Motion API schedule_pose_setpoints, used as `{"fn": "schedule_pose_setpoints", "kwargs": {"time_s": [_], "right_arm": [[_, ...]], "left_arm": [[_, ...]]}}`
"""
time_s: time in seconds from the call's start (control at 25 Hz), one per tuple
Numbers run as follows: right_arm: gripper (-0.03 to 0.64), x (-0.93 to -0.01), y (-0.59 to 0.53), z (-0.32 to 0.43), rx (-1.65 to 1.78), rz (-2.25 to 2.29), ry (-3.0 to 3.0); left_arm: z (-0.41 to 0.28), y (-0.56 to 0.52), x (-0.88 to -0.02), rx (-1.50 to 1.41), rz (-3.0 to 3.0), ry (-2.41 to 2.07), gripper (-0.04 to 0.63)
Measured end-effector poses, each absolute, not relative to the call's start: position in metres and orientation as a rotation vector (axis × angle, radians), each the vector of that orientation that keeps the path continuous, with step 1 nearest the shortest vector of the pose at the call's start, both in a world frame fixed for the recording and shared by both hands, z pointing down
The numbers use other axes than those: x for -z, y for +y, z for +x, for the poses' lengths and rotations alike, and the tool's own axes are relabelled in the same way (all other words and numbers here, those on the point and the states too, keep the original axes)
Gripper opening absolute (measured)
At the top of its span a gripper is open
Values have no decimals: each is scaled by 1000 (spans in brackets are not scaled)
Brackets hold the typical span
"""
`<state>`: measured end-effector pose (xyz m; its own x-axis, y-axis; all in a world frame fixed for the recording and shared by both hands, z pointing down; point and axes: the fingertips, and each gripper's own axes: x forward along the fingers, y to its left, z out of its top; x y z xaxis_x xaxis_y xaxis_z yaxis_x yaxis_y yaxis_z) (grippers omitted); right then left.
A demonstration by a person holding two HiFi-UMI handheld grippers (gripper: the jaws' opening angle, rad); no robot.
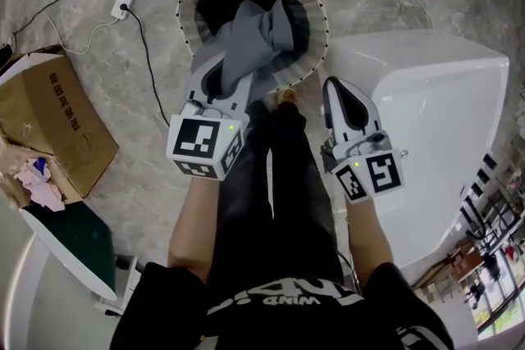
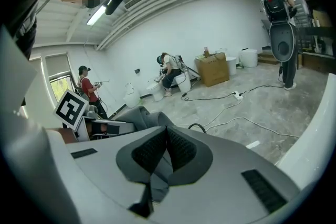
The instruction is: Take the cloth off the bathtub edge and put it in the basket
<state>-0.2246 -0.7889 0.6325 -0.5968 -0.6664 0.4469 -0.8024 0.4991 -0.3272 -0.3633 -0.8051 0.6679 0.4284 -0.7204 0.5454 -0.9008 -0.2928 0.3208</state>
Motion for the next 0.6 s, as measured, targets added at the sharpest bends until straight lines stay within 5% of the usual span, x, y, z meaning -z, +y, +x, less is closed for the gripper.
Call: {"fn": "schedule_pose_setpoints", "kwargs": {"time_s": [0.16,0.36,0.6], "right_arm": [[14,-639,-786,-222,-770,1250,-2478],[14,-645,-780,-217,-798,1253,-2469],[14,-650,-777,-211,-814,1257,-2460]], "left_arm": [[-360,-802,-685,-456,2077,-1334,115],[-354,-800,-702,-526,2058,-1344,251],[-342,-796,-707,-492,2054,-1326,265]]}}
